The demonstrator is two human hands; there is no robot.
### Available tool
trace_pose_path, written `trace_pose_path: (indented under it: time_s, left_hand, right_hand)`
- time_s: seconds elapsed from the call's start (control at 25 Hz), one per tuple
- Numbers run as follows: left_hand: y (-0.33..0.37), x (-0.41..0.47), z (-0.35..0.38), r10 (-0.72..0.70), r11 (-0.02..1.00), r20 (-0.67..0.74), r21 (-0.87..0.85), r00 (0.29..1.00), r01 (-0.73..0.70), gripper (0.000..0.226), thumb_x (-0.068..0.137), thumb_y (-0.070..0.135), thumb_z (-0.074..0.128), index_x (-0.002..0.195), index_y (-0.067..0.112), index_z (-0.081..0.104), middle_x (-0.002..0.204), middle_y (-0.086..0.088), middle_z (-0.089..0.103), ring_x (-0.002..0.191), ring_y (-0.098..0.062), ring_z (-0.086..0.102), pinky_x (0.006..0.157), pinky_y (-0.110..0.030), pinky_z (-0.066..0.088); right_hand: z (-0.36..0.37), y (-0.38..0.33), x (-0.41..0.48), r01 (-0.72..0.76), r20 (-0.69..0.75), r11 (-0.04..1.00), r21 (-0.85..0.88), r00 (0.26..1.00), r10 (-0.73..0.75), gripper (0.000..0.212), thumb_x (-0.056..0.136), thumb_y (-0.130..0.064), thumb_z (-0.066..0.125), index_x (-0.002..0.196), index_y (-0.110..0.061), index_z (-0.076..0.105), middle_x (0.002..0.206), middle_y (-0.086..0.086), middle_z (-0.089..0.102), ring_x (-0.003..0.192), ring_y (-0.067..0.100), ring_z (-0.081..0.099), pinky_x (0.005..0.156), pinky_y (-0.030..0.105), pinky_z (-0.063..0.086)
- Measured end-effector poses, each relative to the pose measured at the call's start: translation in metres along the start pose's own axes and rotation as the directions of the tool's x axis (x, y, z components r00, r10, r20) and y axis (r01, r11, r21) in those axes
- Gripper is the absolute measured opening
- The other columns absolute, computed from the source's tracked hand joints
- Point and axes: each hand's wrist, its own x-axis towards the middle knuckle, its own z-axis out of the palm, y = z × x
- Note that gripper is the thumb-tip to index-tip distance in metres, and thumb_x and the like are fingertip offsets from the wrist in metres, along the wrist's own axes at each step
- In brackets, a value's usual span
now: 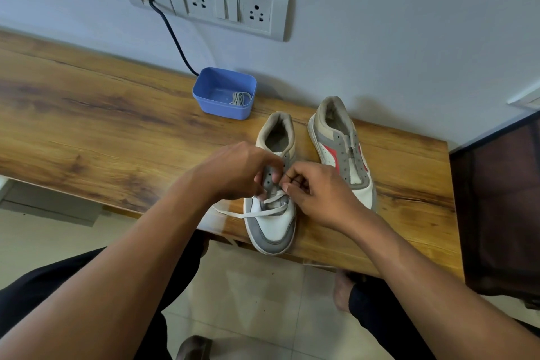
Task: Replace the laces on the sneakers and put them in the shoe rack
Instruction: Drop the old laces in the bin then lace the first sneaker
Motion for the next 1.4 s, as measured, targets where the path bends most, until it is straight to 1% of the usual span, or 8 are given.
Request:
trace_pose_path:
  time_s: [0.12, 0.28, 0.52, 0.76, 1.0, 1.12, 1.28, 1.4]
  left_hand:
    - [-0.004, -0.001, 0.000, 0.016, 1.000, -0.009, 0.006, 1.000, -0.016, 0.033, 0.081, 0.017, 0.077, 0.104, 0.038, 0.067, 0.080, 0.013, 0.065, 0.081, -0.013, 0.061, 0.071, -0.039, 0.054]
    - [-0.003, -0.002, 0.003, 0.023, 0.996, -0.014, 0.081, 1.000, -0.022, 0.035, 0.084, 0.022, 0.075, 0.111, 0.039, 0.061, 0.086, 0.014, 0.059, 0.083, -0.015, 0.054, 0.066, -0.034, 0.047]
    - [-0.006, -0.005, 0.007, 0.049, 0.998, -0.045, 0.036, 0.998, -0.047, 0.033, 0.079, 0.019, 0.078, 0.098, 0.036, 0.056, 0.078, 0.013, 0.054, 0.076, -0.014, 0.050, 0.065, -0.035, 0.045]
    - [-0.007, -0.008, 0.004, 0.032, 0.999, -0.038, 0.010, 0.999, -0.031, 0.029, 0.078, 0.017, 0.081, 0.094, 0.029, 0.059, 0.075, 0.012, 0.058, 0.076, -0.012, 0.051, 0.062, -0.031, 0.042]
    - [-0.011, -0.007, -0.008, 0.002, 1.000, 0.085, -0.020, 0.996, -0.001, 0.039, 0.079, 0.021, 0.084, 0.109, 0.036, 0.065, 0.079, 0.016, 0.055, 0.077, -0.005, 0.050, 0.065, -0.026, 0.042]
    - [-0.012, -0.005, -0.010, -0.005, 0.999, 0.110, -0.053, 0.994, 0.011, 0.028, 0.089, 0.027, 0.075, 0.113, 0.039, 0.067, 0.079, 0.021, 0.049, 0.083, -0.007, 0.050, 0.067, -0.022, 0.039]
    - [-0.009, 0.000, -0.006, -0.012, 0.999, 0.057, -0.047, 0.998, 0.015, 0.010, 0.091, 0.030, 0.072, 0.098, 0.037, 0.070, 0.080, 0.018, 0.054, 0.088, -0.014, 0.057, 0.078, -0.036, 0.051]
    - [-0.007, 0.003, -0.002, -0.035, 0.999, 0.038, -0.026, 0.999, 0.036, 0.014, 0.089, 0.031, 0.074, 0.087, 0.041, 0.064, 0.079, 0.017, 0.055, 0.086, -0.016, 0.057, 0.078, -0.039, 0.053]
  right_hand:
    - [-0.001, -0.011, 0.000, 0.041, -0.033, 0.995, -0.091, 0.998, -0.044, 0.005, 0.090, -0.031, 0.078, 0.094, -0.034, 0.079, 0.078, -0.014, 0.067, 0.073, 0.003, 0.062, 0.064, 0.028, 0.051]
    - [0.005, -0.030, 0.006, -0.099, -0.048, 0.979, -0.180, 0.995, 0.092, 0.009, 0.088, -0.034, 0.081, 0.097, -0.034, 0.082, 0.075, -0.017, 0.065, 0.075, 0.007, 0.063, 0.057, 0.022, 0.039]
    - [0.011, -0.034, 0.013, -0.163, -0.019, 0.972, -0.168, 0.987, 0.162, 0.009, 0.084, -0.033, 0.085, 0.093, -0.033, 0.083, 0.082, -0.012, 0.073, 0.082, 0.013, 0.069, 0.070, 0.030, 0.054]
    - [0.010, -0.022, 0.014, -0.126, 0.084, 0.992, 0.024, 0.989, 0.124, 0.011, 0.081, -0.025, 0.086, 0.076, -0.030, 0.078, 0.070, -0.009, 0.071, 0.070, 0.009, 0.068, 0.070, 0.043, 0.061]
    - [-0.017, -0.013, 0.010, -0.249, 0.182, 0.923, 0.294, 0.962, 0.201, 0.007, 0.085, -0.005, 0.082, 0.082, -0.011, 0.081, 0.077, 0.004, 0.078, 0.072, 0.022, 0.075, 0.078, 0.045, 0.063]
    - [-0.019, -0.009, 0.008, -0.206, 0.187, 0.957, 0.205, 0.968, 0.169, 0.008, 0.087, -0.011, 0.081, 0.084, -0.018, 0.080, 0.077, 0.002, 0.076, 0.073, 0.021, 0.074, 0.078, 0.046, 0.064]
    - [-0.005, -0.017, 0.010, -0.228, 0.131, 0.928, 0.294, 0.972, 0.197, 0.006, 0.090, -0.012, 0.079, 0.091, -0.009, 0.075, 0.077, 0.010, 0.077, 0.071, 0.029, 0.077, 0.072, 0.046, 0.066]
    - [-0.006, -0.018, 0.009, -0.216, 0.154, 0.933, 0.287, 0.972, 0.178, 0.005, 0.088, -0.005, 0.082, 0.087, -0.006, 0.077, 0.072, 0.010, 0.076, 0.065, 0.028, 0.076, 0.073, 0.047, 0.066]
